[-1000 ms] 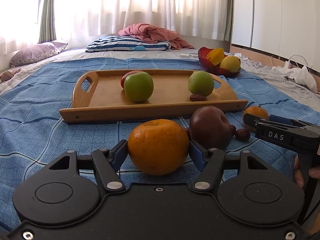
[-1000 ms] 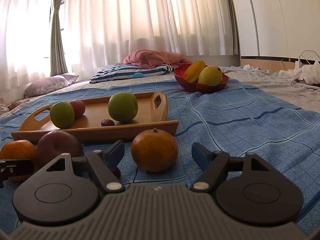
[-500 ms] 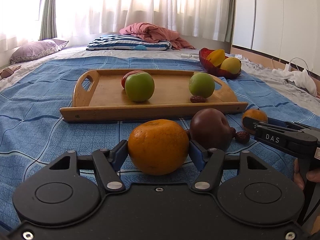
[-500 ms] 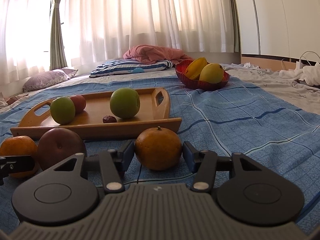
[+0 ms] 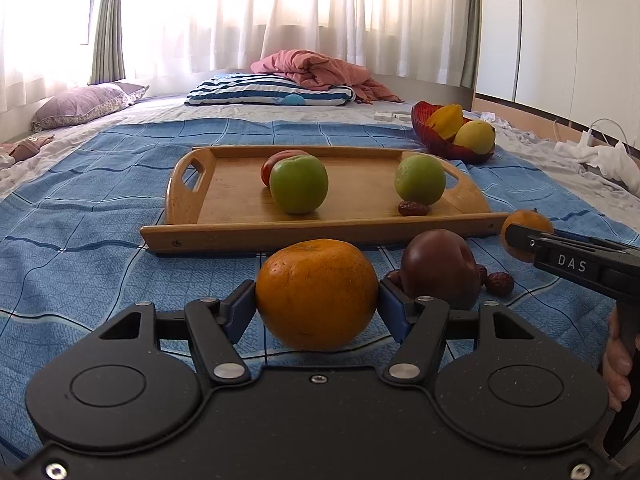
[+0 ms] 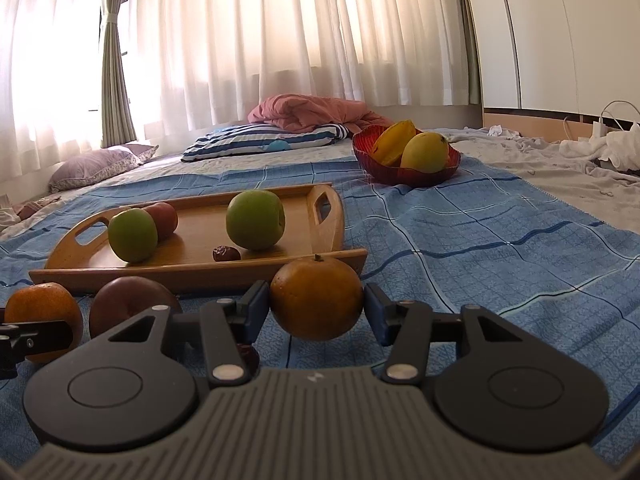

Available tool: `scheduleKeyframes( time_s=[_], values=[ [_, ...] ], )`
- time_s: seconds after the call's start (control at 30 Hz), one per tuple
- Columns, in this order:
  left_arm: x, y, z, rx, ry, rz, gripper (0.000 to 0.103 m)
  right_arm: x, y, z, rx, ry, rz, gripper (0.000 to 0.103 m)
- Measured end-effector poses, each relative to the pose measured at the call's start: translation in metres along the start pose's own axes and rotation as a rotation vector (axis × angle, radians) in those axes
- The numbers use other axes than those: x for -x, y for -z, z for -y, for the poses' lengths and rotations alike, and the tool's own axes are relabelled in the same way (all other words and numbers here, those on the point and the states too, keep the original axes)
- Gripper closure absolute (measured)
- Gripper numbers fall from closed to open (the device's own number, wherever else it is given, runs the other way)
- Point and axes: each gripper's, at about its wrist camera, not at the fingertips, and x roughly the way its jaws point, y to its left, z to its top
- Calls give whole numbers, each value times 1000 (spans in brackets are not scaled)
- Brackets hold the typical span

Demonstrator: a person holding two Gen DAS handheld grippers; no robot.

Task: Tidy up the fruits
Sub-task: 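Lift and carry both oranges over the tray with both grippers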

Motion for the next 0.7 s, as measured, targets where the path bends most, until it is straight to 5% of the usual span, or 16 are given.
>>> scheduleKeyframes(
  time_s=[0.7],
  values=[
    [-18, -95, -59, 11, -109, 141, 40, -25, -76, -18, -48, -88, 27, 48]
  ],
)
